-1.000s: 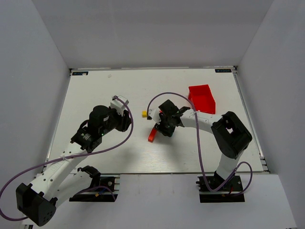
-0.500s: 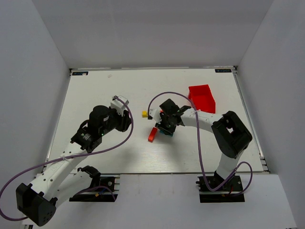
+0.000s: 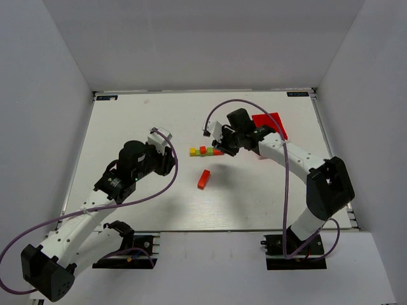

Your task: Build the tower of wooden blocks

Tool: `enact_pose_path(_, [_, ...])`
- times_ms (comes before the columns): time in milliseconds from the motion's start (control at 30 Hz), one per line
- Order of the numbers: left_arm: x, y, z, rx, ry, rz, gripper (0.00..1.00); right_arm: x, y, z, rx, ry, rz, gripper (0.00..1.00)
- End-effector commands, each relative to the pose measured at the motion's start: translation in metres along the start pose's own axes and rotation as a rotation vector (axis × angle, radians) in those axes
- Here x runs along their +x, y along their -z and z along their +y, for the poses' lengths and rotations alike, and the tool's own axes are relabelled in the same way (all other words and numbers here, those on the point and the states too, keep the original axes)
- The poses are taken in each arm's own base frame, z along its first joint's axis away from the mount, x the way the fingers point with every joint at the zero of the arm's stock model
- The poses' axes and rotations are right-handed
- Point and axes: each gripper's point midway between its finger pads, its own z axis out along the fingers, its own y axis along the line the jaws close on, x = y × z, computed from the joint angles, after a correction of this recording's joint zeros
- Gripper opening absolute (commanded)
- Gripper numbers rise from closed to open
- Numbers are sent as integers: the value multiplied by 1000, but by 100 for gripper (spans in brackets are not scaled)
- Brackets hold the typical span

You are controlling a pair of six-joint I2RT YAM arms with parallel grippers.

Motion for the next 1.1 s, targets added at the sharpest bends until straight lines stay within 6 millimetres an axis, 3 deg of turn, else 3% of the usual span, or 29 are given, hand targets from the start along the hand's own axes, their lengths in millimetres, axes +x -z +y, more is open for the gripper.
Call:
enact_pose_path(0, [-11, 5, -2, 11, -4, -36, 48, -28, 8, -20, -7, 120, -97, 0])
enact_pose_path(100, [-11, 5, -2, 11, -4, -36, 48, -26, -1, -33, -40, 112, -82, 0])
enact_pose_path(133, [-11, 5, -2, 11, -4, -36, 48, -52, 10, -52, -5, 139, -125, 0])
enact_pose_path(167, [-11, 5, -4, 20, -4, -36, 48, -27, -7, -41, -97, 99, -49, 0])
enact_pose_path(200, [-11, 5, -4, 20, -4, -36, 48, -26, -10, -42, -125, 147, -42, 0])
enact_pose_path(233, [-11, 5, -4, 20, -4, -36, 48, -49, 0, -59, -99, 181, -79, 0])
enact_pose_path(267, [-11, 5, -4, 20, -4, -36, 48, -27, -17, -40, -228, 166, -23, 0])
enact_pose_path(300, [-11, 5, -4, 20, -4, -36, 48, -23, -19, -40, -257, 188, -18, 0])
enact_pose_path(333, [-11, 5, -4, 20, -4, -36, 48, -40, -11, -51, -250, 220, -39, 0])
enact_pose_path(367, [-11, 5, -4, 20, -4, -36, 48, -28, -25, -42, -319, 195, -20, 0])
enact_pose_path(400, [-11, 5, -4, 20, -4, -36, 48, -35, -23, -47, -314, 220, -34, 0])
enact_pose_path(533, [-13, 7, -5, 29, -5, -44, 48, -31, -31, -46, -329, 243, -14, 0])
enact_pose_path(833, [-15, 7, -9, 48, -7, -53, 48, -8, -44, -42, -345, 258, 48, 0])
enact_pose_path(1067, [-15, 7, -9, 48, -7, -53, 48, -3, -58, -41, -347, 268, 80, 1])
